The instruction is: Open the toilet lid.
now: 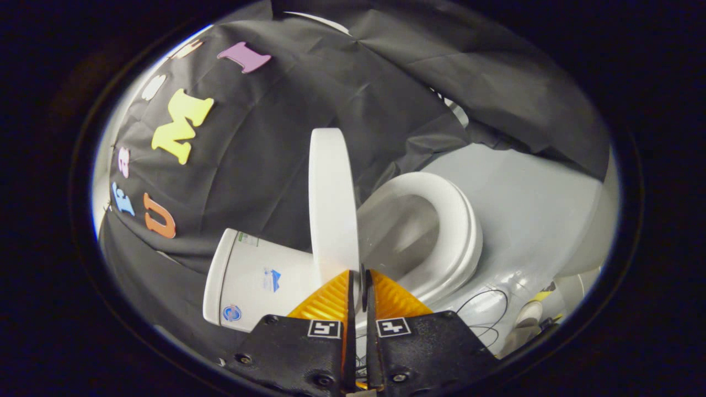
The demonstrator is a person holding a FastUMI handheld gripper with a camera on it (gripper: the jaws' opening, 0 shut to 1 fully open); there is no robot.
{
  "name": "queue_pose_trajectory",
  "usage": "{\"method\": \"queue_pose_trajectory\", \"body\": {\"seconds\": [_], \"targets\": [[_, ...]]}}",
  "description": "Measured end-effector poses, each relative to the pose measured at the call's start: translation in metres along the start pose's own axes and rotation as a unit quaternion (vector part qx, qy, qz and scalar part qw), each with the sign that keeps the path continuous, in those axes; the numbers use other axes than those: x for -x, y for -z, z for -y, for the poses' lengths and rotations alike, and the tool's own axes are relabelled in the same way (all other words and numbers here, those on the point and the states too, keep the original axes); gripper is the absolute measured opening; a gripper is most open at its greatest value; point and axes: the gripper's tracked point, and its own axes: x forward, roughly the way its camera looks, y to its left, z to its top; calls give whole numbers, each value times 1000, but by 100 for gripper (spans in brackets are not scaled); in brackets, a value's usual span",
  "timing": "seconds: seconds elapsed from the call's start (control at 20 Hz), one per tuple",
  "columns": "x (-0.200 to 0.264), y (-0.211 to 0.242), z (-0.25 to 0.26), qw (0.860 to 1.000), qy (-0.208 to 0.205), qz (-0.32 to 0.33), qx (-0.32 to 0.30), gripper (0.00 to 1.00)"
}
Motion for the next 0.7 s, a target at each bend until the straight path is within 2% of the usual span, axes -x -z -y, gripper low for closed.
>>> {"method": "queue_pose_trajectory", "body": {"seconds": [0.7], "targets": [[14,12,-65,997,17,14,68,11]]}}
